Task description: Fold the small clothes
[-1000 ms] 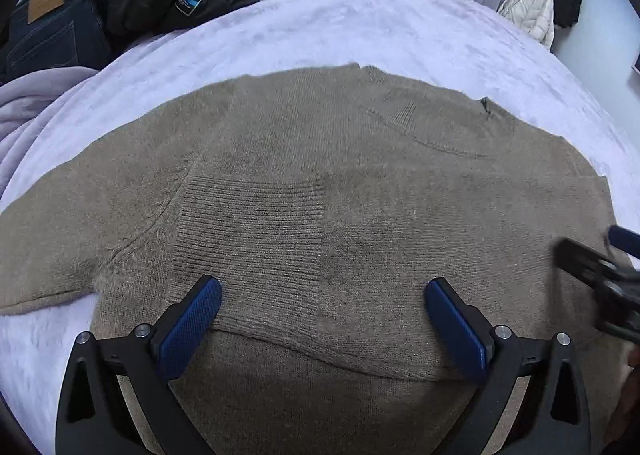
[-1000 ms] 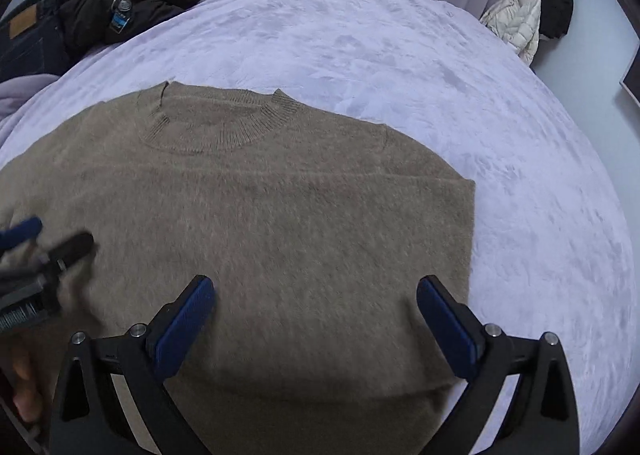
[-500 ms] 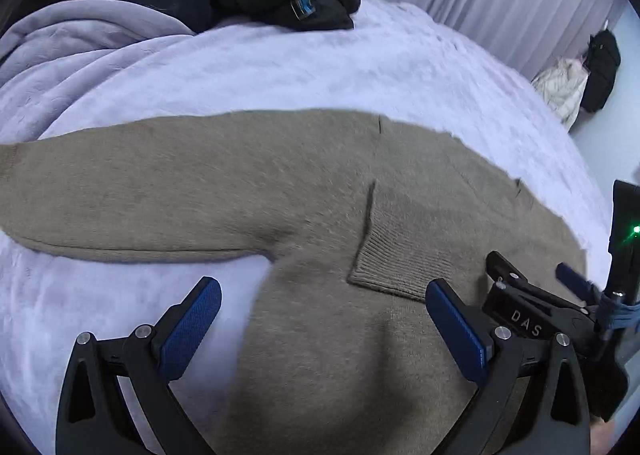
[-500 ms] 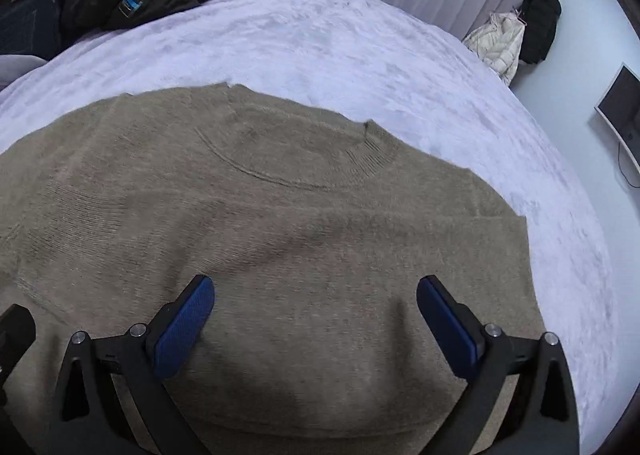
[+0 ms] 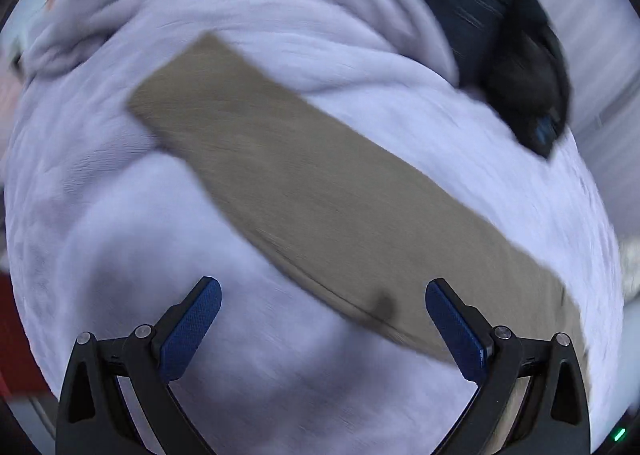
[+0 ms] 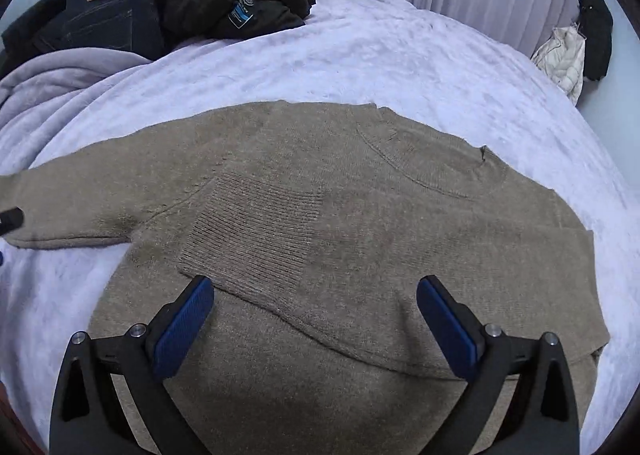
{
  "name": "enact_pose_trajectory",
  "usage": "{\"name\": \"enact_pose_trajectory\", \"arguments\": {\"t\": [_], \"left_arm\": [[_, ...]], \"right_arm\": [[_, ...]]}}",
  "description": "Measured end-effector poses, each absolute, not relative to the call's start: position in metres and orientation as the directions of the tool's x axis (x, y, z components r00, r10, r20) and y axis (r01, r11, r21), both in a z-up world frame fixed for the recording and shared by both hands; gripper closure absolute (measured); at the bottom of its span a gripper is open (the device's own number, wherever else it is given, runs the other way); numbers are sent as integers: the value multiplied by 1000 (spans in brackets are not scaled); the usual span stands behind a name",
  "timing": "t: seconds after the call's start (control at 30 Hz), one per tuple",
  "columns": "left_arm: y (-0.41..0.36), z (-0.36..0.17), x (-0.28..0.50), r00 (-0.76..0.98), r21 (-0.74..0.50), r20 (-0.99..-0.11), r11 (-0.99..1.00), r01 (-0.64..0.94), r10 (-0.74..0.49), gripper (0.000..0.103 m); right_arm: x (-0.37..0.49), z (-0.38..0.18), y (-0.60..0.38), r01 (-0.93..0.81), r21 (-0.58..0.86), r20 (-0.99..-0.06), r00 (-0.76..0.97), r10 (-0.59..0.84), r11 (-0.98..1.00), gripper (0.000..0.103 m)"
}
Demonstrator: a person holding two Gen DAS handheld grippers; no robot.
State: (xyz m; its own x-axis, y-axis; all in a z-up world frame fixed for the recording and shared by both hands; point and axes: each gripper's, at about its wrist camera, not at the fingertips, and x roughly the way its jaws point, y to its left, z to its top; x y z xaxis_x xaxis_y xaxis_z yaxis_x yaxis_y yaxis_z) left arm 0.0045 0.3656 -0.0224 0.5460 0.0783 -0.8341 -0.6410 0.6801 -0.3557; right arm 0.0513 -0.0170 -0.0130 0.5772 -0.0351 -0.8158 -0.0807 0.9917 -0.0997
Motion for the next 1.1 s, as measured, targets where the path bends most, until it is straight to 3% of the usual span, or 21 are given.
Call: {"name": "enact_pose_trajectory", "arguments": {"t": [0.13,0.3,0.37,0.4,0.43,0.6,0.8,1.03,1.1], "left_arm": [[418,-51,7,586,-470,-810,606,-642,-8,0],[426,-47,45,587,-412,-809,670,-618,44,1],[421,-40,53,592,-381,-801,691,-614,84,44],[419,-38,54,591,-368,-802,709,-602,86,78],[417,-34,54,604,-374,-793,723,-580,74,90],[414,-14,37,662,-388,-742,739,-550,103,92],[395,29,27,723,-372,-679,790,-487,127,92],[377,57,29,734,-323,-667,836,-443,131,93],[374,60,29,735,-325,-667,841,-433,120,93]], "right_arm": [[54,-36,-17,-81,-108,-847,529,-49,991,1],[53,-32,-20,-85,-121,-839,541,-56,989,1],[53,-31,-20,-84,-116,-840,540,-53,990,1],[52,-28,-21,-81,-107,-843,536,-47,991,1],[52,-24,-25,-77,-92,-845,534,-37,993,1],[66,1,-38,-37,-15,-833,553,8,999,1],[125,-8,1,-14,-65,-866,498,-49,998,1],[142,-29,123,-176,-251,-838,531,-123,952,1],[131,-18,142,-297,-182,-846,533,4,937,1]]}}
